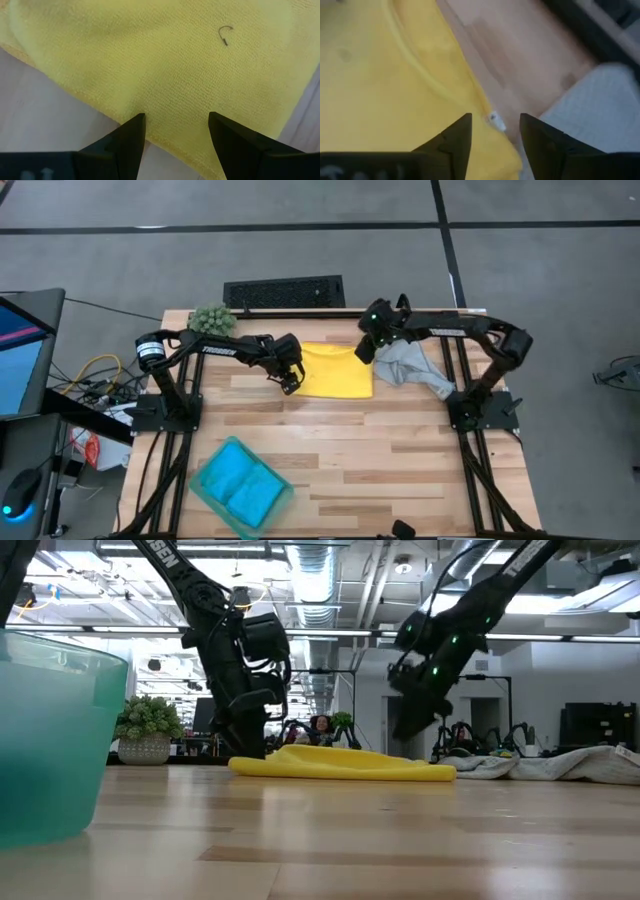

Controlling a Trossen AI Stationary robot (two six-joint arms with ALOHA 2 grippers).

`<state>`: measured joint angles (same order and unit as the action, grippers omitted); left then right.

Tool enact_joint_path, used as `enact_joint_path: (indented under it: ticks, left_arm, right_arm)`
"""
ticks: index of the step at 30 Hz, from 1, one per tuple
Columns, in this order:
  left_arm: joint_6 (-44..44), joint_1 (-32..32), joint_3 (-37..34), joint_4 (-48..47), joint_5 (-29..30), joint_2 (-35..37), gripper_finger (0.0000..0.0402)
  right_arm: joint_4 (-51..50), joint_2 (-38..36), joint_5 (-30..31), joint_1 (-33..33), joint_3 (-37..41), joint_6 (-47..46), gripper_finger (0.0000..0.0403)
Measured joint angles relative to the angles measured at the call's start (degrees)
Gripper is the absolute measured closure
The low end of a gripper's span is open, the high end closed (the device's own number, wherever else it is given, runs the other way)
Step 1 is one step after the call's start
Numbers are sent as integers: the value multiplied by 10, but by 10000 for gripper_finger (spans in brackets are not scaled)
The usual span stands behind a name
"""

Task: Fold microfiber towels
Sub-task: Fold the yellow towel

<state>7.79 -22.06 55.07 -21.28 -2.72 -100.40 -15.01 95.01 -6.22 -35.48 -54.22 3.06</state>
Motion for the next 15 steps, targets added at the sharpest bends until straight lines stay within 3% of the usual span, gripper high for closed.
enact_joint_path:
  ticks: [6, 15]
  left_arm:
    - [1, 5, -37, 46, 4, 3, 191]
    - [17, 22, -72, 81, 16, 4, 191]
  right_arm:
    - [-1, -74, -100, 35, 32, 33, 196]
    - [61, -95, -64, 160, 156, -53, 214]
